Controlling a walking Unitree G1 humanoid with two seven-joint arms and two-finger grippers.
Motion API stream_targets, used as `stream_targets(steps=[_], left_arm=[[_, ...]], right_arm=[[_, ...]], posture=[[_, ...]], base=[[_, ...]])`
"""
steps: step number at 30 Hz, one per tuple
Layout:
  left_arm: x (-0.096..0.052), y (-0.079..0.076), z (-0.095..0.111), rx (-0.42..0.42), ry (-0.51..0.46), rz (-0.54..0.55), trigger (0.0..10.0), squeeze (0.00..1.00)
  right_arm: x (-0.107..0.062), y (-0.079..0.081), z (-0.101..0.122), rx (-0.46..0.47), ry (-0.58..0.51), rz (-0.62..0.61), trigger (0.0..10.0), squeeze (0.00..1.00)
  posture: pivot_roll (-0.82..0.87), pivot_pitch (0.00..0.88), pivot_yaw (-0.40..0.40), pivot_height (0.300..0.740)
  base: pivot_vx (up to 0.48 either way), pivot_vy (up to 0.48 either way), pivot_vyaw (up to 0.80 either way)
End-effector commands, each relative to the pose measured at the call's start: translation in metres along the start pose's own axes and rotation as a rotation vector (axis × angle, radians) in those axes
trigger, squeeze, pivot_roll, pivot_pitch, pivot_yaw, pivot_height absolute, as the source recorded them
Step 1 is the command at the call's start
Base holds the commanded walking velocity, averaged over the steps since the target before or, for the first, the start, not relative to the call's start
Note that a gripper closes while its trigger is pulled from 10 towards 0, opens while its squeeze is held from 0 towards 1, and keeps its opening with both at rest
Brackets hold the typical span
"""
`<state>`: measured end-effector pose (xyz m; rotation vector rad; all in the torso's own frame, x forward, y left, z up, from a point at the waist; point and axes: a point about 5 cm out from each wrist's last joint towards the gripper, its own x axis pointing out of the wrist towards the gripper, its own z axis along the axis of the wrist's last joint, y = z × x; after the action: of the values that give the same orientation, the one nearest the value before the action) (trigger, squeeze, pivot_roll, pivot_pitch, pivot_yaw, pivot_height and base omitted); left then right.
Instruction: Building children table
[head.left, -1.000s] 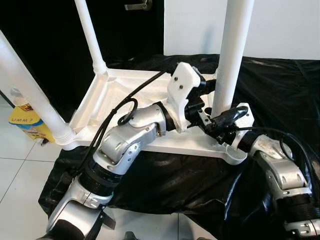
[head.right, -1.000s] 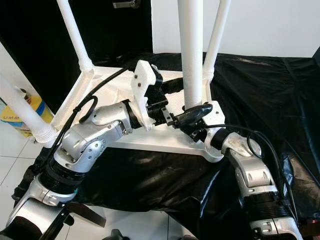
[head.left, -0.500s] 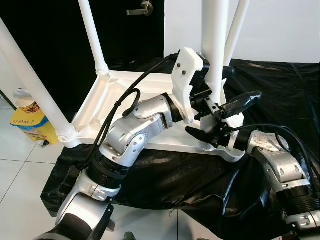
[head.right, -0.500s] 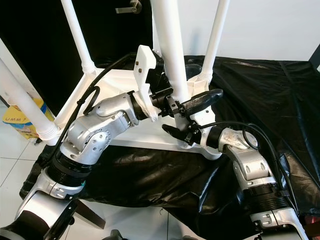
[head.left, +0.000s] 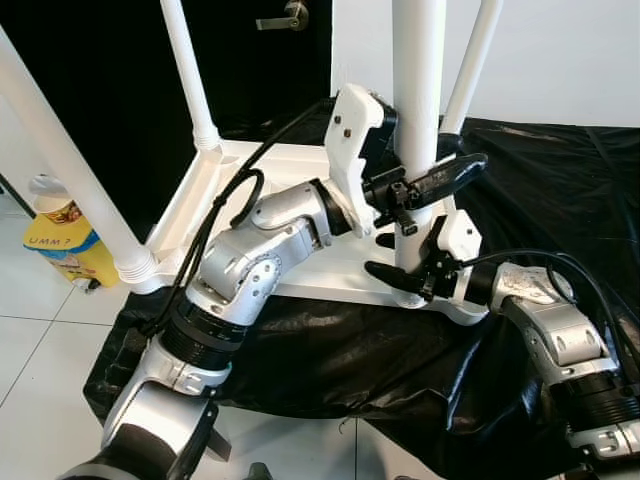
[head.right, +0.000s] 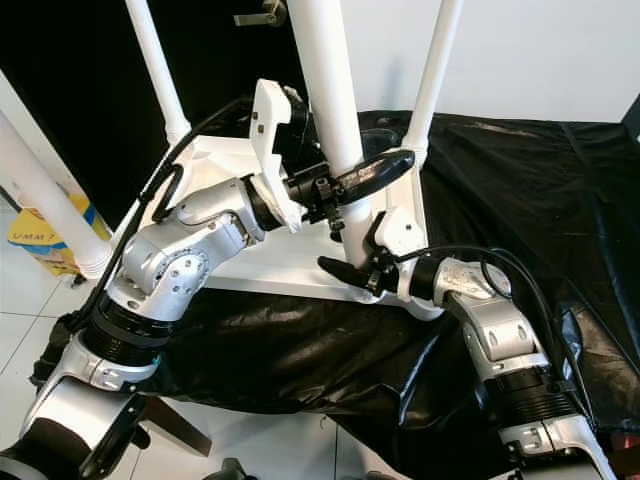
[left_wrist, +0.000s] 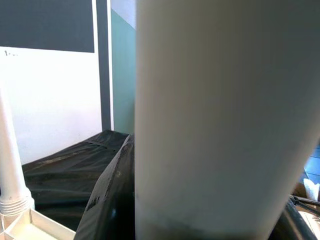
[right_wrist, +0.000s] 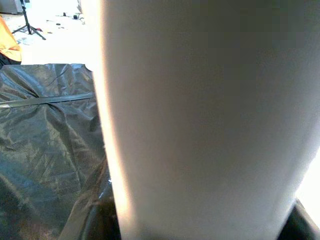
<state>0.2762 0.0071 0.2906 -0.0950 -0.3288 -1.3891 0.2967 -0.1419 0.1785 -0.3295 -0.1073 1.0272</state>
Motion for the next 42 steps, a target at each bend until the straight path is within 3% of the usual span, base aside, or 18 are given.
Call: stream_targets(steps=[1,4,5,7,8,13,27,28,38,42], left_arm=[[0.002,-0.017,0.005,0.008,-0.017,-0.249,0.0,0.0],[0.002,-0.017,0.005,0.008,-0.017,-0.249,0.0,0.0],[0.003,-0.018,0.005,0.014,-0.012,-0.248,0.0,0.0],[0.003,-0.018,0.005,0.014,-0.012,-0.248,0.0,0.0],[0.006,-0.016,0.007,0.023,0.007,-0.208,10.0,0.0],[0.013,0.001,0.007,0.047,0.063,-0.003,10.0,0.0],[0.021,0.021,0.01,0.027,0.085,0.215,10.0,0.0],[0.022,0.024,0.011,0.024,0.084,0.241,10.0,0.0],[0.034,0.026,0.016,0.03,0.062,0.304,10.0,0.0],[0.04,0.026,0.019,0.025,0.044,0.331,10.0,0.0]], right_arm=[[-0.003,-0.003,-0.003,0.02,0.016,-0.021,10.0,0.0],[-0.003,-0.003,-0.003,0.02,0.016,-0.021,10.0,0.0],[-0.003,-0.003,-0.003,0.023,0.01,-0.029,10.0,0.45],[-0.003,-0.003,-0.003,0.023,0.01,-0.029,10.0,0.45],[-0.003,-0.004,-0.001,0.038,-0.008,-0.06,10.0,1.0],[-0.001,-0.008,0.001,0.066,-0.049,-0.17,10.0,1.0],[0.009,-0.012,-0.002,0.092,-0.067,-0.424,10.0,1.0],[0.011,-0.011,-0.002,0.094,-0.07,-0.45,10.0,0.0],[0.021,-0.007,-0.004,0.125,-0.069,-0.607,10.0,0.0],[0.031,-0.005,-0.001,0.146,-0.087,-0.726,10.0,0.0]], posture=[[-0.04,0.0,-0.012,0.74],[-0.04,0.0,-0.012,0.74],[-0.04,0.0,-0.011,0.74],[-0.04,0.0,-0.011,0.74],[-0.04,0.0,-0.006,0.74],[-0.04,0.0,-0.008,0.74],[-0.04,0.0,-0.011,0.74],[-0.04,0.0,-0.01,0.74],[-0.04,0.007,-0.005,0.74],[-0.04,0.019,-0.004,0.74]], base=[[0.0,0.0,0.0],[0.0,0.0,0.0],[0.0,0.0,0.0],[0.0,0.0,0.0],[0.0,0.0,0.0],[0.0,0.0,0.0],[0.0,0.0,0.0],[0.0,0.0,0.0],[0.0,0.0,0.0],[0.0,0.0,0.0]])
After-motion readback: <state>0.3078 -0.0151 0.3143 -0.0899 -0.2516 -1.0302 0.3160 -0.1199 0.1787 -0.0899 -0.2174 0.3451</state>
